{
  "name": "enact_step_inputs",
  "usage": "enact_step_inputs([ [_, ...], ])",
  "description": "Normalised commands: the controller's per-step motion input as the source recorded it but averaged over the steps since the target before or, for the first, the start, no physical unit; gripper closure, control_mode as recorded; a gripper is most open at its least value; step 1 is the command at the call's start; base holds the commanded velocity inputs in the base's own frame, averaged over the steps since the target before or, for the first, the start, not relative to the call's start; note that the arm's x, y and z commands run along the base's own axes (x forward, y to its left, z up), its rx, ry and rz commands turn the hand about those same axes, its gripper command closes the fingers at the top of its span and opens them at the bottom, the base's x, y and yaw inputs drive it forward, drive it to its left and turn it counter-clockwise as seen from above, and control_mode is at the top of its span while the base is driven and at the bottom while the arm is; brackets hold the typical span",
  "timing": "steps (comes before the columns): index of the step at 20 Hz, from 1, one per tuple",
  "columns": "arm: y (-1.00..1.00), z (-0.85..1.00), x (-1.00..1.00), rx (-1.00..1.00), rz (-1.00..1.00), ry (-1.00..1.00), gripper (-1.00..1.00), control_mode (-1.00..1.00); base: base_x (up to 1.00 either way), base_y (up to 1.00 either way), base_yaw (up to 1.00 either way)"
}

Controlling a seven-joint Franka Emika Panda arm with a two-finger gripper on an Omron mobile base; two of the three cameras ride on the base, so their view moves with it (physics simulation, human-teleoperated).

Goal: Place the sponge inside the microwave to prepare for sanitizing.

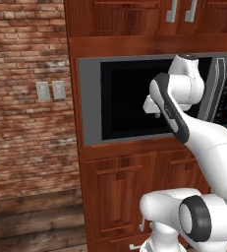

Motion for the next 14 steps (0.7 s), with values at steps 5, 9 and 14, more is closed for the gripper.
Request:
enact_step_inputs([
  [5,-0.18,-0.13,0.00,-0.06,-0.05,0.01,-1.00,-1.00,0.00,0.00,0.00],
  [9,-0.76,-0.15,0.00,-0.10,-0.10,0.00,-1.00,-1.00,0.00,0.00,0.00],
  [14,-0.77,0.00,-0.13,-0.07,-0.11,-0.08,-1.00,-1.00,0.00,0.00,0.00],
])
